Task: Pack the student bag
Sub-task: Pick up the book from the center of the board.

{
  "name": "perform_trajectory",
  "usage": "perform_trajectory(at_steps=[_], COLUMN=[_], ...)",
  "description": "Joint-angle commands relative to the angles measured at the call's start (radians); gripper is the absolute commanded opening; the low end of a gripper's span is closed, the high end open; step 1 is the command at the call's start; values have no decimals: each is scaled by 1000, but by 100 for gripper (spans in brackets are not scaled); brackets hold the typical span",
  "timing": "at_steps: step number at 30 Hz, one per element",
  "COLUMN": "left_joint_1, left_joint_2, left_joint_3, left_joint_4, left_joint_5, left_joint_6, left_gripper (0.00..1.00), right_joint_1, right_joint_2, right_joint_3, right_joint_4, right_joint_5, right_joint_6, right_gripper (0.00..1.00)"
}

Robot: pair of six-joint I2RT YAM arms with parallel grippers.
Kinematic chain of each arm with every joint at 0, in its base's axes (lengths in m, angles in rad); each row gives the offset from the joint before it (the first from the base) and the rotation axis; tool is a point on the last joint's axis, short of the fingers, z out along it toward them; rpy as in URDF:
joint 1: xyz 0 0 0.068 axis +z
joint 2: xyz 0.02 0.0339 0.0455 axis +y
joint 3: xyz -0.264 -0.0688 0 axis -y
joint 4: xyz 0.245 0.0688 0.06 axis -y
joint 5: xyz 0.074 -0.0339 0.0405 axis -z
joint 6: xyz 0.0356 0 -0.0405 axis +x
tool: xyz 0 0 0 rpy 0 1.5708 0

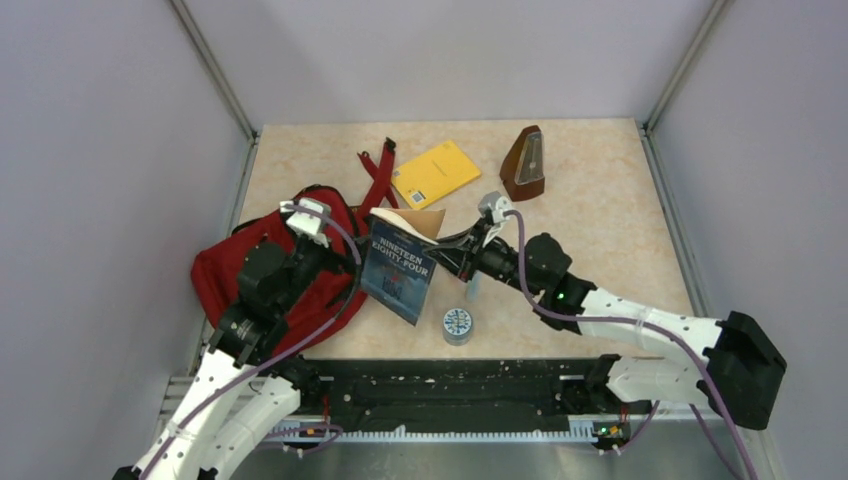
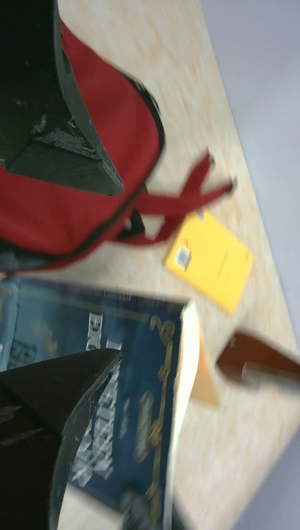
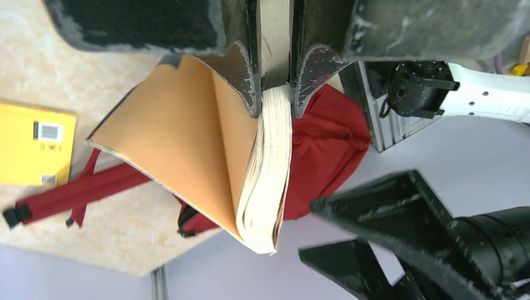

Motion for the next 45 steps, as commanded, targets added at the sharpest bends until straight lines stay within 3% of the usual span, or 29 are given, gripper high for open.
perform_trajectory(at_steps=[1, 9, 16, 18, 21, 23, 24, 28, 30, 33, 37, 45], left_joint_1=[4, 20, 21, 21, 21, 21, 21, 22, 23, 28, 30, 30], left_joint_2=[19, 52, 83, 86, 101, 98, 94, 60, 42, 23, -1, -6], left_joint_3=[60, 97, 100, 93, 98, 97, 97, 91, 81, 68, 54, 49], left_joint_4=[24, 21, 35, 58, 60, 59, 60, 77, 101, 136, 194, 248], left_joint_5=[420, 740, 838, 899, 946, 941, 932, 867, 832, 787, 751, 854], left_joint_6=[-24, -62, -94, -110, -117, -115, -115, -120, -134, -148, -177, -204], left_gripper=[97, 98, 95, 71, 21, 0, 0, 0, 0, 0, 0, 0], right_joint_1=[-83, -137, -143, -143, -143, -142, -143, -144, -146, -170, -200, -205], right_joint_2=[-111, -202, -237, -238, -232, -231, -230, -224, -219, -195, -136, 97], right_joint_3=[11, 1, 7, 8, 14, 12, 8, -37, -60, -99, -148, -55], right_joint_4=[265, 312, 322, 320, 272, 233, 207, 164, 158, 193, 314, 455], right_joint_5=[-230, -504, -621, -608, -547, -459, -412, -223, -169, -170, -325, -638], right_joint_6=[-18, -59, -78, -78, -101, -116, -131, -169, -175, -132, -60, 59], right_gripper=[0, 0, 0, 0, 0, 0, 6, 75, 94, 99, 99, 98])
